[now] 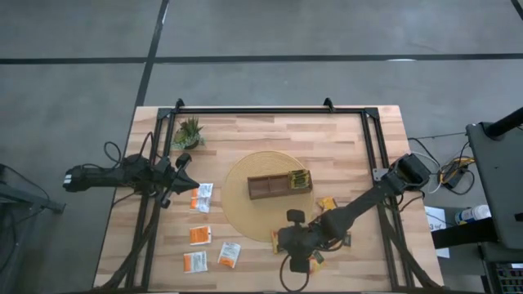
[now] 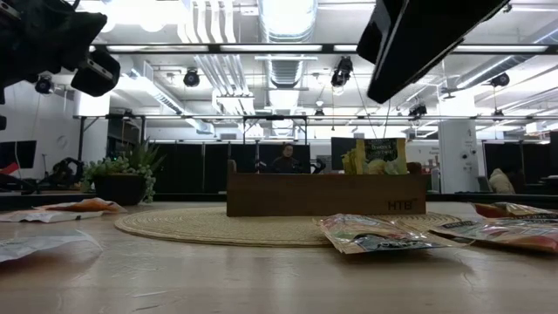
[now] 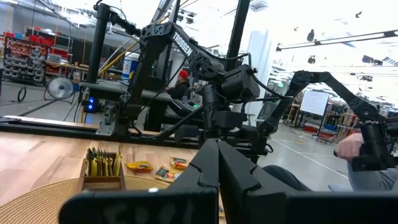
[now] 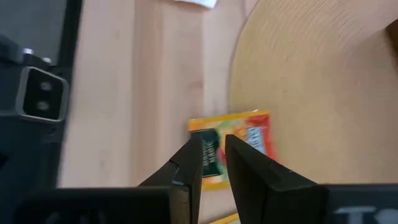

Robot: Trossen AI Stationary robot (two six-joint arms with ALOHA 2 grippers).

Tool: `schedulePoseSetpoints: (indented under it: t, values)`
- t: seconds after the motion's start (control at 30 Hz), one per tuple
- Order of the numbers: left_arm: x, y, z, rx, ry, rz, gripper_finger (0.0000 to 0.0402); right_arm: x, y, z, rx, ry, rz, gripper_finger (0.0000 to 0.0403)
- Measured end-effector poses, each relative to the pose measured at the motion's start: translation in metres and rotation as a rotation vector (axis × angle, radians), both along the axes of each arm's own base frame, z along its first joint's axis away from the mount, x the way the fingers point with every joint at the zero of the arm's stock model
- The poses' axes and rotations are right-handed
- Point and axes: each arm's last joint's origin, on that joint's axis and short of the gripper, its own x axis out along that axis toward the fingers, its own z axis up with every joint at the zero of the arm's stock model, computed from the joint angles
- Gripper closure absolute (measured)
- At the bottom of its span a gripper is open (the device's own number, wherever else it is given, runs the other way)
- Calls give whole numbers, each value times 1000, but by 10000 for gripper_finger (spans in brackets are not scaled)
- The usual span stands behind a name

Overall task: Pick & Place Tea
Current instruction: Put the orange tea bag into the middle of the wooden organizer

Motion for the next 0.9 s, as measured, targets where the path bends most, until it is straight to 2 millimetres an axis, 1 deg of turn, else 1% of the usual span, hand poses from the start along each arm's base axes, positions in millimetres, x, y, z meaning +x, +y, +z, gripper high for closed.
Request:
schedulePoseSetpoints:
  t: [0.1,0.33,0.7,0.8,0.9]
  values:
    - [0,0,0,0,0,0,402,0,-1,-1,-55,-12,34,335]
    - [0,0,0,0,0,0,402,-1,-2,-3,-106,-13,106,335]
    - [0,0,0,0,0,0,402,-1,-3,-5,-82,-5,61,334]
    - [0,0,0,0,0,0,402,-2,-4,-7,-72,4,40,323]
    - [0,0,0,0,0,0,402,-3,-6,-9,-89,0,12,302]
